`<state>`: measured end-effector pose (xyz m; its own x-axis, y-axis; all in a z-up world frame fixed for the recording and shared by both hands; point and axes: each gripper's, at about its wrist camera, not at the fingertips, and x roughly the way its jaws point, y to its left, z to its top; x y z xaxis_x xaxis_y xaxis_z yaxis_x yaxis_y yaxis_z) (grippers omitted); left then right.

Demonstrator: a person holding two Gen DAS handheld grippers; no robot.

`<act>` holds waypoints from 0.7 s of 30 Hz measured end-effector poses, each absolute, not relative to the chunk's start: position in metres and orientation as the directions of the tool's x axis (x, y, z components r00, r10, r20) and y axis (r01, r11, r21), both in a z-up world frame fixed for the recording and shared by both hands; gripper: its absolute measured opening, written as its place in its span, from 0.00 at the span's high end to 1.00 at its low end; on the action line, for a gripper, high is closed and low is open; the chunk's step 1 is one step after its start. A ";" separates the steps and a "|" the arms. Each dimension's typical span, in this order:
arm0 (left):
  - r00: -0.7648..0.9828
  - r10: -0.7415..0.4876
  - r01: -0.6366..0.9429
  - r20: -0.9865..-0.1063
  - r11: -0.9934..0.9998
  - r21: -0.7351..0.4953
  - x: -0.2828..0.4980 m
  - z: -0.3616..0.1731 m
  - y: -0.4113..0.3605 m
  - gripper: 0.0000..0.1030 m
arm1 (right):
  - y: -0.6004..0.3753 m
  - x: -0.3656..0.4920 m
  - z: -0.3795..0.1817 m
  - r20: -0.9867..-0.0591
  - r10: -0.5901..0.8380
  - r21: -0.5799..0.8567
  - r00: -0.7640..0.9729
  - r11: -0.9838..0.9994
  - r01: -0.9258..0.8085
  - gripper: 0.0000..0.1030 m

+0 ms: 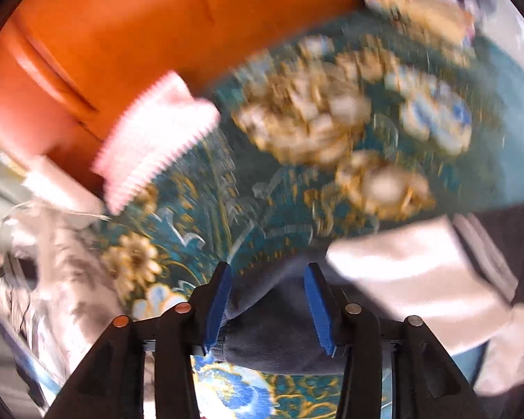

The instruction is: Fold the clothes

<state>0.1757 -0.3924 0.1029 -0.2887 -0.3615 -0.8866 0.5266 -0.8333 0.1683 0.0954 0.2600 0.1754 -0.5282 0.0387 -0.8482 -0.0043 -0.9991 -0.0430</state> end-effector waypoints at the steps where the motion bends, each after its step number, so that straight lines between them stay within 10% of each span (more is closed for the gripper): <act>1: -0.328 -0.345 0.548 -0.879 -0.828 0.120 0.178 0.110 -0.386 0.45 | 0.272 0.094 0.182 -0.843 0.066 -0.060 -0.535 -0.998 -0.029 0.12; 8: -0.517 0.127 0.421 -0.846 -0.823 -0.381 0.184 0.103 -0.259 0.40 | 0.316 0.082 0.152 -0.928 0.021 0.035 -0.373 -0.989 -0.142 0.12; 15: -0.436 0.342 0.299 -0.833 -0.818 -0.492 0.188 0.063 -0.150 0.40 | 0.325 0.082 0.081 -0.979 -0.033 0.082 -0.202 -0.968 -0.237 0.12; 21: -0.400 0.337 0.281 -0.852 -0.840 -0.464 0.196 0.040 -0.133 0.40 | 0.331 0.071 0.073 -0.983 0.035 0.015 -0.179 -0.963 -0.269 0.62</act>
<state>0.1965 -0.1333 0.0396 -0.4001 0.3366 -0.8524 0.2812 -0.8401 -0.4638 0.0715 0.3306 0.0727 -0.1792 0.0346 -0.9832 -0.2687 -0.9631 0.0151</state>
